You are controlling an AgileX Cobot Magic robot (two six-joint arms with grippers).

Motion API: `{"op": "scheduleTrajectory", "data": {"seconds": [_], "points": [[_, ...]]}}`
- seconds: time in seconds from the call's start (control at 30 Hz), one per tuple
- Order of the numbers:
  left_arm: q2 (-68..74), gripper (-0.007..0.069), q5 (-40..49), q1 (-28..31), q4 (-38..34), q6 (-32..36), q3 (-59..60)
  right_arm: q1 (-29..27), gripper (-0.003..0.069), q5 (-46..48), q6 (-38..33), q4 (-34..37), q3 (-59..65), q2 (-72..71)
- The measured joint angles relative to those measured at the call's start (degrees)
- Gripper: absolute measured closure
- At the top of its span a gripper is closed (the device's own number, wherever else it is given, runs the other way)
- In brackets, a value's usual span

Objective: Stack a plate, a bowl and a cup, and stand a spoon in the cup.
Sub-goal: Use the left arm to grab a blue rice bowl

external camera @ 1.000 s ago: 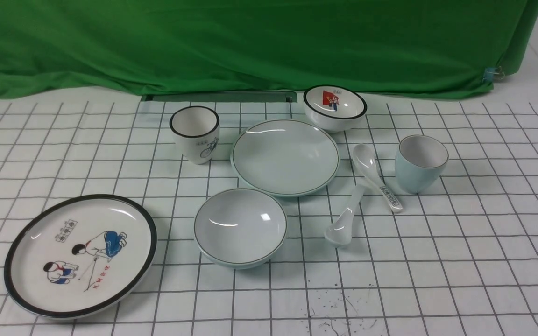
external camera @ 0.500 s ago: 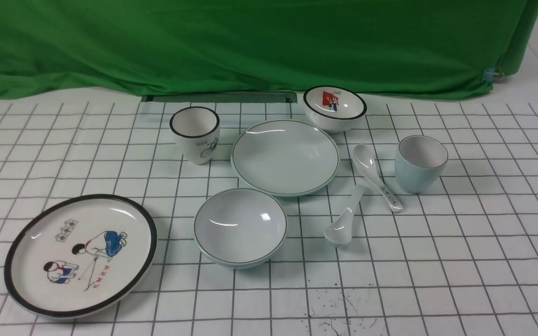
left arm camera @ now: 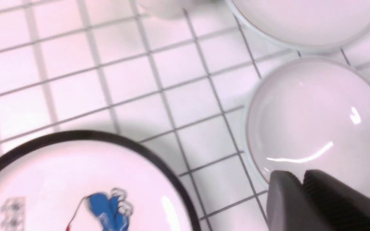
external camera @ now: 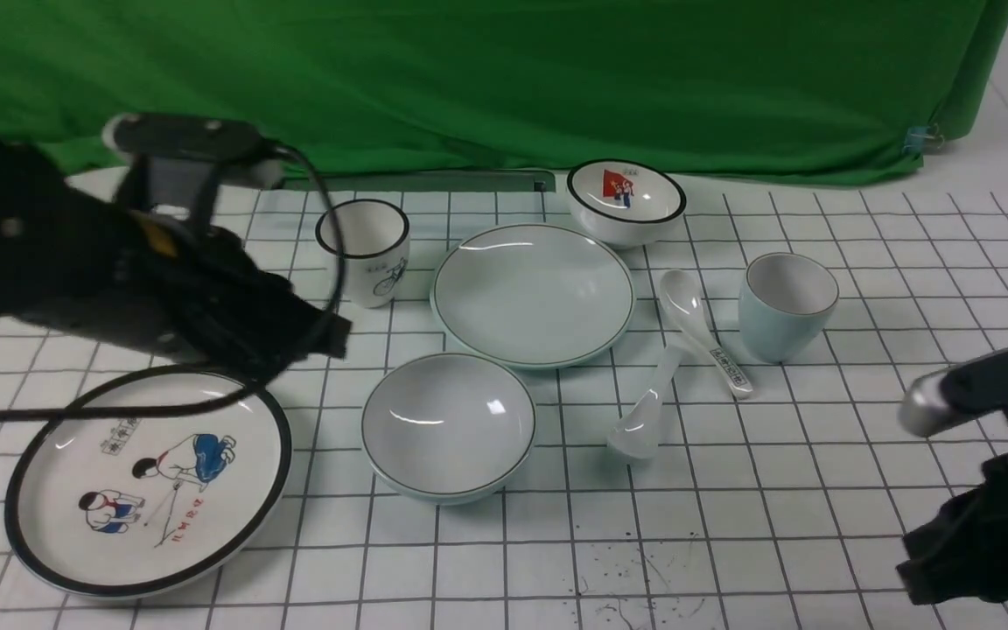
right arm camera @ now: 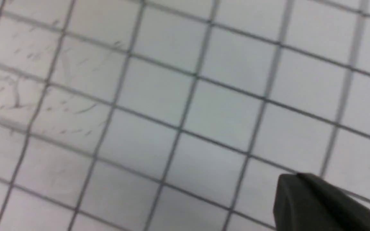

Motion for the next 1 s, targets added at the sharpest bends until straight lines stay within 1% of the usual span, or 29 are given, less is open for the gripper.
{"op": "scheduleTrajectory", "data": {"seconds": [0.1, 0.13, 0.17, 0.2, 0.23, 0.3, 0.33, 0.43, 0.5, 0.53, 0.57, 0.6, 0.63, 0.7, 0.73, 0.77, 0.83, 0.93, 1.0], "points": [[6.9, 0.0450, 2.5, -3.2, 2.8, 0.4, -5.1, 2.8, 0.0649, 2.1, -1.5, 0.8, -3.8, 3.9], [7.7, 0.0431, 2.6, -3.3, 2.9, 0.4, -5.6, 2.8, 0.0649, 2.1, -1.6, 0.9, -3.8, 3.9], [10.9, 0.0351, 2.9, -4.3, 3.3, 0.5, -7.7, 3.5, 0.0649, 2.2, -1.7, 1.1, -4.7, 5.1], [10.9, 0.0351, 3.0, -4.3, 3.3, 0.5, -7.7, 3.5, 0.0649, 2.2, -1.7, 1.1, -4.8, 5.2], [13.9, 0.0277, 3.1, -4.6, 3.6, 0.5, -9.5, 3.7, 0.0649, 2.5, -1.9, 1.1, -4.9, 5.8], [17.7, 0.0199, 3.2, -4.6, 4.4, -0.2, -11.4, 3.8, 0.0649, 2.6, -1.9, 1.1, -4.9, 6.1], [19.3, 0.0181, 3.2, -4.6, 5.0, -0.9, -12.1, 3.8, 0.0649, 2.6, -1.9, 1.1, -4.9, 6.1], [23.2, 0.0172, 3.5, -4.6, 6.5, -2.2, -13.7, 3.8, 0.0649, 2.6, -1.9, 1.1, -4.9, 6.2], [25.5, 0.0203, 3.5, -4.6, 7.1, -2.8, -14.5, 3.8, 0.0649, 2.5, -1.9, 1.1, -4.9, 6.2], [26.5, 0.0238, 3.6, -4.6, 7.1, -2.9, -14.7, 3.8, 0.0649, 2.4, -1.9, 1.1, -4.9, 6.2], [27.4, 0.0298, 3.6, -4.6, 7.1, -3.1, -14.8, 3.8, 0.0649, 2.4, -1.9, 1.1, -4.9, 6.2], [27.7, 0.0334, 3.6, -4.6, 7.1, -3.1, -14.8, 3.8, 0.0649, 2.2, -1.9, 1.3, -4.9, 6.2], [28.0, 0.0417, 3.6, -4.6, 7.1, -2.8, -14.8, 3.8, 0.0649, 2.0, -1.9, 1.3, -4.9, 6.2], [27.9, 0.0541, 3.1, -4.6, 6.7, -1.7, -15.2, 3.8, 0.0649, 1.8, -1.9, 1.3, -4.9, 6.2], [27.8, 0.0559, 2.9, -4.6, 6.4, -1.3, -15.4, 3.8, 0.0649, 1.8, -1.9, 1.3, -4.9, 6.2], [26.7, 0.0606, 3.1, -4.6, 6.1, -0.1, -16.6, 3.8, 0.0649, 1.5, -1.9, 1.3, -4.9, 6.2], [25.7, 0.0634, 3.8, -4.8, 6.0, 1.0, -18.5, 3.8, 0.0649, 1.3, -1.9, 1.3, -4.9, 6.2], [25.3, 0.0635, 3.4, -4.6, 4.8, 2.3, -21.3, 3.8, 0.0649, 1.1, -1.9, 1.3, -4.9, 6.2], [25.4, 0.0635, 0.8, -4.6, 2.7, 4.1, -24.8, 3.8, 0.0649, 0.5, -1.7, 1.3, -4.9, 6.2]]}}
